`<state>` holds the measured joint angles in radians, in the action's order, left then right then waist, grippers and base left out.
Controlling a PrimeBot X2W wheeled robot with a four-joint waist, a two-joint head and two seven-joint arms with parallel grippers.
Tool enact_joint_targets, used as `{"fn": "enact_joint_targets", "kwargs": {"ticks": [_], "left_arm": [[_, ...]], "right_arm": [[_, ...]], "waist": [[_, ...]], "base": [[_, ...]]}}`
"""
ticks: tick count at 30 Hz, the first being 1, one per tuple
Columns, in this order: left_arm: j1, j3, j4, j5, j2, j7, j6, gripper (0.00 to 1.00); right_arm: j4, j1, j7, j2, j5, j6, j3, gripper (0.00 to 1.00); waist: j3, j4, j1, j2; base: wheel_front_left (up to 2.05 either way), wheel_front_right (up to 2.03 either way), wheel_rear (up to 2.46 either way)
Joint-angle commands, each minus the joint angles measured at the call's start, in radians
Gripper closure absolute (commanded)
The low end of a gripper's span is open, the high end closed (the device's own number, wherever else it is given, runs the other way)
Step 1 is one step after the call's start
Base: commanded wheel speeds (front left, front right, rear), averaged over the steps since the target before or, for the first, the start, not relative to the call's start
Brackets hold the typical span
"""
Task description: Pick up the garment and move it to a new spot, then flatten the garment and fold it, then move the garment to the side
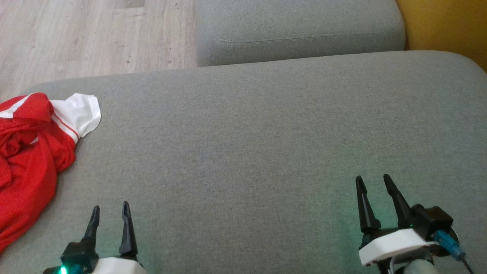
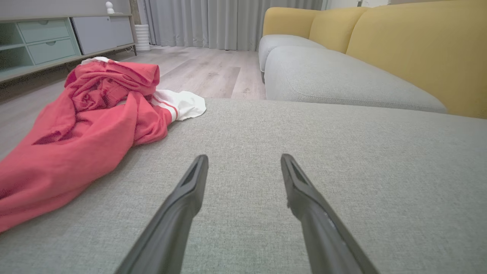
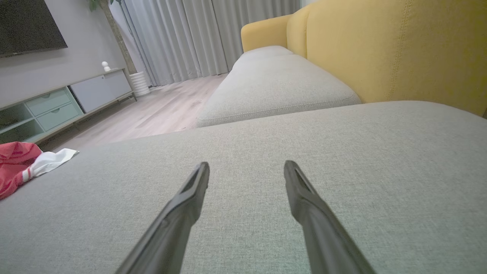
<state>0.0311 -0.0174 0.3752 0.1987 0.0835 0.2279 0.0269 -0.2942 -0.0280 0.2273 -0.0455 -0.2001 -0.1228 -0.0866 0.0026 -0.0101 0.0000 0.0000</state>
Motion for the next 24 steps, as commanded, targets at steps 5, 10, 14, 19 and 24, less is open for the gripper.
{"fn": "enact_joint_targets", "kwargs": {"ticks": [5,10,14,19,24], "left_arm": [[-0.023,0.043,-0.016,-0.072,0.013,0.028,0.0,0.0],[-0.022,0.05,-0.007,-0.098,0.013,0.034,0.002,0.0],[-0.025,0.055,-0.001,-0.095,0.01,0.034,0.007,0.0],[-0.025,0.066,0.015,-0.087,0.006,0.034,0.015,0.0],[-0.027,0.074,0.026,-0.084,0.004,0.034,0.019,0.0]], "right_arm": [[0.019,0.024,0.028,-0.011,0.081,-0.008,-0.026,0.0],[0.014,0.029,0.034,-0.014,0.121,-0.008,-0.026,0.0],[0.012,0.029,0.034,-0.013,0.105,-0.008,-0.012,0.0],[0.006,0.03,0.034,-0.01,0.074,-0.008,-0.001,0.0],[0.002,0.029,0.034,-0.011,0.072,-0.008,0.005,0.0]], "waist": [[0.001,-0.001,0.0,0.0],[0.001,-0.003,0.0,0.0],[0.001,-0.003,0.0,0.0],[0.0,-0.003,0.0,0.0],[-0.002,-0.004,0.0,0.0]], "base": [[0.0,0.0,0.0],[0.0,0.0,0.0],[0.0,0.0,0.0],[0.0,0.0,0.0],[0.0,0.0,0.0]]}}
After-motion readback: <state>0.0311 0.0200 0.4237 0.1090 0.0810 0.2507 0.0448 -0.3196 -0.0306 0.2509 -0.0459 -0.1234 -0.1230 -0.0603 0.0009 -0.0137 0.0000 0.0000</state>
